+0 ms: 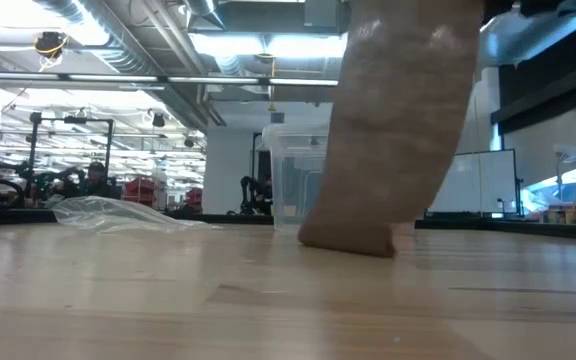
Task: Roll bandage
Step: Roll the brown bandage
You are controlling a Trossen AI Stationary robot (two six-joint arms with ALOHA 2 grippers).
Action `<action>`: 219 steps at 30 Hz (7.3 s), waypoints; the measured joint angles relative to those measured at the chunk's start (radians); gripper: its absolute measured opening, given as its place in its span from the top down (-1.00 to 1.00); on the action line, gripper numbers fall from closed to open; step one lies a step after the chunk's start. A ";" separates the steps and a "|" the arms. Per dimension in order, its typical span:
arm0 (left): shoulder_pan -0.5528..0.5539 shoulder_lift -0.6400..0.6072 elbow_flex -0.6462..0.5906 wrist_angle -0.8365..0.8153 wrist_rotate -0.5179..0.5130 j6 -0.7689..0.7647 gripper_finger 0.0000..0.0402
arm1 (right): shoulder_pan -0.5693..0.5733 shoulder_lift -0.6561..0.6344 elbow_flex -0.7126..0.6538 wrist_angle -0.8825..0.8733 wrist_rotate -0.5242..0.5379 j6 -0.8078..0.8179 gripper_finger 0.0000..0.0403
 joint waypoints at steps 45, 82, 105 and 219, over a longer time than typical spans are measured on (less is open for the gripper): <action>-0.116 0.225 -0.047 -0.108 -0.093 -0.083 0.98 | 0.166 -0.012 0.634 -0.407 0.423 -0.628 1.00; -0.226 0.293 -0.047 0.083 -0.003 -0.017 0.97 | -0.456 0.047 0.699 -0.658 0.336 -0.085 1.00; -0.257 0.293 -0.048 0.163 0.050 0.029 0.97 | -0.588 0.311 0.699 -0.991 -0.148 0.272 0.22; -0.213 0.441 -0.048 -0.177 0.132 -0.706 0.97 | -0.567 0.367 0.744 -1.232 -0.526 0.325 -0.47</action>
